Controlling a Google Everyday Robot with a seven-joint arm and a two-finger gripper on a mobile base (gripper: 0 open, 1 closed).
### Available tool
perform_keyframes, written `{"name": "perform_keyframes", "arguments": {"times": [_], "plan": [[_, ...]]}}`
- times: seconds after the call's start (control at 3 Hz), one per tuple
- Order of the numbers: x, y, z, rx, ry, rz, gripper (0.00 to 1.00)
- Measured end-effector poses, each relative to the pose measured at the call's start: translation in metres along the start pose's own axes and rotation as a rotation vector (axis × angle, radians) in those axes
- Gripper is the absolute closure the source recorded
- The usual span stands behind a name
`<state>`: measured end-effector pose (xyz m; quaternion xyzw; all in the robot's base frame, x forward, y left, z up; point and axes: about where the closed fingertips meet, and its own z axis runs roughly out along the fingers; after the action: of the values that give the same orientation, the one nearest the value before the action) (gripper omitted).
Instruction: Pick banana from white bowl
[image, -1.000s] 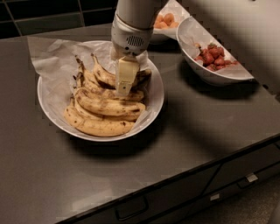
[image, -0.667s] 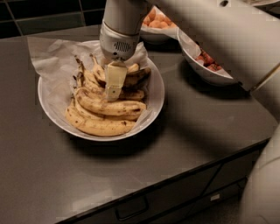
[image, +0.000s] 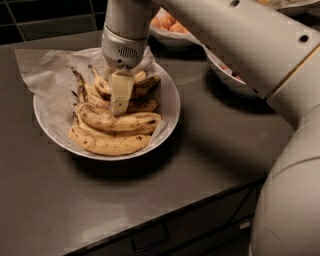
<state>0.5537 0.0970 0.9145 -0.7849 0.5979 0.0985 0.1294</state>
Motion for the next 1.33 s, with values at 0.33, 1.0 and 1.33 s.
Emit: {"name": "perform_keyframes", "arguments": {"times": [0.33, 1.0, 1.33], "plan": [[-0.0131, -0.0002, -0.0102, 0.024, 0.015, -0.021, 0.26], [-0.0137, -0.0003, -0.0102, 0.024, 0.015, -0.022, 0.0], [-0.0116, -0.001, -0.0158, 0.046, 0.008, -0.005, 0.0]]}}
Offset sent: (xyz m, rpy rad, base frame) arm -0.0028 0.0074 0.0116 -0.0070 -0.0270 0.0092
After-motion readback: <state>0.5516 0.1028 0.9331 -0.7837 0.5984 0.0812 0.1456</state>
